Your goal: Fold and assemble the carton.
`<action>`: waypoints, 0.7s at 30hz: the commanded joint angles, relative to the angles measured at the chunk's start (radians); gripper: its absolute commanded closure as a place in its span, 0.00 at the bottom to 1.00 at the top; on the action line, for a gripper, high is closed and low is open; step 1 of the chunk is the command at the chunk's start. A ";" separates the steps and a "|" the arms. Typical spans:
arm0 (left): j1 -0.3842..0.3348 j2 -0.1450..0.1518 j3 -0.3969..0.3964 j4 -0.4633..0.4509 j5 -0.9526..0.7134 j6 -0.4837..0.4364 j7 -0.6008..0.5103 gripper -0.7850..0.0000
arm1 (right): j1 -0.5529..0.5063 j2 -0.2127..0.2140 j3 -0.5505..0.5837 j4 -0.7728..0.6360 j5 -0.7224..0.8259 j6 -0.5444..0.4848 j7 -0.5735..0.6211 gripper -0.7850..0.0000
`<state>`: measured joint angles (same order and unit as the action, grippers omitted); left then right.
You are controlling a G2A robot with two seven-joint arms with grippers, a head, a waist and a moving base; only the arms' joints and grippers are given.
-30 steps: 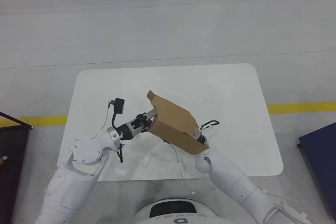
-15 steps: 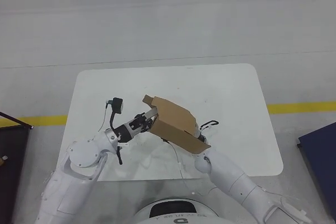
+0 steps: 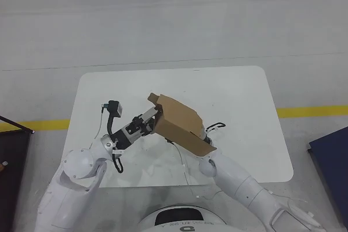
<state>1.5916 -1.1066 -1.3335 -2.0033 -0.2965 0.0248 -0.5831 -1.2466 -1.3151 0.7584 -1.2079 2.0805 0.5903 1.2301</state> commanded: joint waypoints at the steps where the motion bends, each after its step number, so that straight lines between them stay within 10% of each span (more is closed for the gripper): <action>1: 0.012 0.000 -0.016 -0.012 -0.034 -0.012 0.005 0.00 | 0.001 0.000 -0.001 0.004 0.001 -0.002 0.002 1.00; 21: 0.085 -0.008 -0.117 -0.049 -0.374 -0.037 0.072 0.00 | 0.010 0.005 0.008 0.046 -0.027 -0.030 0.030 1.00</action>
<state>1.6818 -1.1113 -1.4576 -2.0521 -0.6109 -0.0222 -0.5231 -1.2367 -1.3100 0.7668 -1.1621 2.0539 0.5606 1.2598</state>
